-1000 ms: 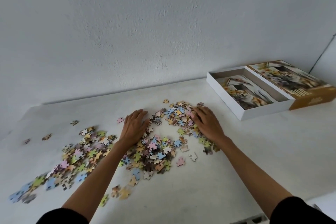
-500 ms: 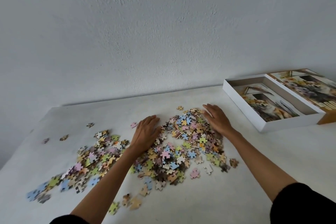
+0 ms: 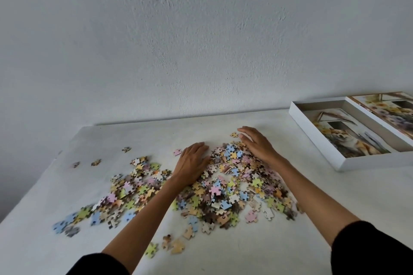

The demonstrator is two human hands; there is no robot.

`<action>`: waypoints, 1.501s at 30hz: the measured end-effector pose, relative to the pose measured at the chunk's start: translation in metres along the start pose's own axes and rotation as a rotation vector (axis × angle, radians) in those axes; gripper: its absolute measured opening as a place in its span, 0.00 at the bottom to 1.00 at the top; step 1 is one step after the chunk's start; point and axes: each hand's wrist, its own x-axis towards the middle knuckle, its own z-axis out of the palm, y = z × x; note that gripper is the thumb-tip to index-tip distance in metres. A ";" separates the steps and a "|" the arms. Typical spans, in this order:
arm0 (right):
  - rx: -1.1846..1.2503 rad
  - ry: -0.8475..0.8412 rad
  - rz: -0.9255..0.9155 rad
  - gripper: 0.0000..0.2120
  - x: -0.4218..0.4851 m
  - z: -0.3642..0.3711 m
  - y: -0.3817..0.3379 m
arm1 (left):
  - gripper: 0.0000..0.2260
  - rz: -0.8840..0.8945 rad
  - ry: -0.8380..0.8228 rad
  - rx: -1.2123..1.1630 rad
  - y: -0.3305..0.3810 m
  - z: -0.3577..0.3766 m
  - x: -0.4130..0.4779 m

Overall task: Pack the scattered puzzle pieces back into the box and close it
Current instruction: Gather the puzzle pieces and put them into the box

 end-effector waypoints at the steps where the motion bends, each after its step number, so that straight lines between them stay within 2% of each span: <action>1: -0.026 -0.061 0.011 0.19 0.008 0.001 -0.001 | 0.20 0.002 0.004 -0.001 0.000 0.000 -0.001; 5: -0.197 -0.246 -0.018 0.21 0.018 0.013 -0.004 | 0.20 0.006 0.013 0.003 -0.001 -0.001 -0.002; 7: -0.247 -0.282 -0.058 0.21 0.013 0.019 -0.006 | 0.20 0.018 0.011 -0.014 0.000 -0.002 -0.003; 10: -0.283 -0.276 -0.113 0.21 0.003 0.027 -0.004 | 0.16 0.035 0.051 -0.180 -0.001 -0.013 -0.006; 16: -0.046 -0.129 -0.109 0.18 0.002 0.026 -0.013 | 0.11 0.025 0.403 -0.327 -0.042 -0.080 -0.033; 19: -0.048 -0.075 -0.159 0.15 0.004 0.029 -0.024 | 0.10 -0.093 0.524 -0.293 -0.088 -0.102 -0.072; 22: -0.023 -0.078 -0.210 0.15 0.004 0.035 -0.035 | 0.12 -0.277 0.639 -0.138 -0.140 -0.110 -0.107; 24: 0.009 -0.097 -0.216 0.15 0.003 0.039 -0.040 | 0.16 -0.470 0.599 -0.052 -0.174 -0.112 -0.121; 27: 0.031 -0.116 -0.210 0.14 0.001 0.042 -0.040 | 0.23 -0.754 0.353 -0.022 -0.209 -0.108 -0.130; 29: 0.034 -0.112 -0.200 0.14 -0.001 0.042 -0.037 | 0.26 -0.812 0.223 0.043 -0.216 -0.101 -0.127; 33: 0.022 -0.088 -0.185 0.14 -0.004 0.040 -0.035 | 0.26 -0.727 0.102 0.078 -0.208 -0.096 -0.101; 36: 0.022 -0.084 -0.183 0.14 -0.005 0.039 -0.036 | 0.24 -0.559 -0.012 0.151 -0.196 -0.092 -0.078; 41: 0.021 -0.075 -0.186 0.14 -0.005 0.039 -0.035 | 0.21 -0.326 -0.010 -0.043 -0.168 -0.078 -0.047; 45: -0.009 -0.068 -0.190 0.14 -0.005 0.041 -0.035 | 0.21 -0.188 -0.089 -0.122 -0.139 -0.065 -0.039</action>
